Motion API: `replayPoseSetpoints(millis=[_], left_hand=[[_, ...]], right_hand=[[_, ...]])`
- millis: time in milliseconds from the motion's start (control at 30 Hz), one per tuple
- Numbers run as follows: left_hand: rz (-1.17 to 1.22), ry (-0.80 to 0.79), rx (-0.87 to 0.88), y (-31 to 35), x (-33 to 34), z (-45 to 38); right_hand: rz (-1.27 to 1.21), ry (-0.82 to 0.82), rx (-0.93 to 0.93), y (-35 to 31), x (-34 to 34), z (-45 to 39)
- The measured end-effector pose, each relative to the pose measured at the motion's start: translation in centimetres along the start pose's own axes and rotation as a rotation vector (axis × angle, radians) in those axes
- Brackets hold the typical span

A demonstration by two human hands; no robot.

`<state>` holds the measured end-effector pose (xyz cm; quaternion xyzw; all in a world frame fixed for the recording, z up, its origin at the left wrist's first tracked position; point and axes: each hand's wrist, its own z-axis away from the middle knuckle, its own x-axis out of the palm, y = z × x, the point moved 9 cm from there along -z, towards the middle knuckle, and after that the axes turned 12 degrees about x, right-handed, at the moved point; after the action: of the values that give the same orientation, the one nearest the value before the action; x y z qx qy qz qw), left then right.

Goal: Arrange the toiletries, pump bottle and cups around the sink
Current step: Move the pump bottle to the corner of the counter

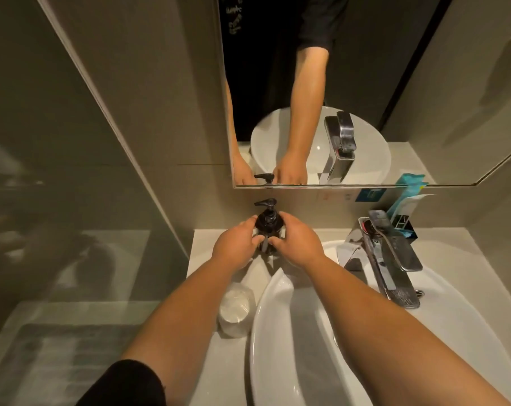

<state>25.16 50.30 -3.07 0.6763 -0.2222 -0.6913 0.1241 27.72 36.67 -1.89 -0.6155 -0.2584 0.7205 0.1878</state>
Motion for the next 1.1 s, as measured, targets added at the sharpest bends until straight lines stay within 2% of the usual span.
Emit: replayPoseSetpoints(millis=[433,633,900,1000,1100], left_hand=[[0.027,0.025,-0.029,-0.6,0.9,-0.4],[0.023,-0.012,-0.046,-0.6,1.1,0.0],[0.007,0.001,-0.103,0.4,-2.8,3.1],[-0.04,0.024,-0.118,1.5,-4.7,5.2],[-0.077,0.048,-0.12,2.7,-6.0,8.1]], right_hand=[[0.02,-0.013,0.023,0.6,0.9,-0.8],[0.04,-0.058,0.05,0.8,1.1,-0.7],[0.132,-0.066,0.111,0.0,-2.3,2.3],[0.16,-0.041,0.072,-0.8,-4.3,4.4],[0.196,-0.029,-0.042,-1.9,-5.7,6.8]])
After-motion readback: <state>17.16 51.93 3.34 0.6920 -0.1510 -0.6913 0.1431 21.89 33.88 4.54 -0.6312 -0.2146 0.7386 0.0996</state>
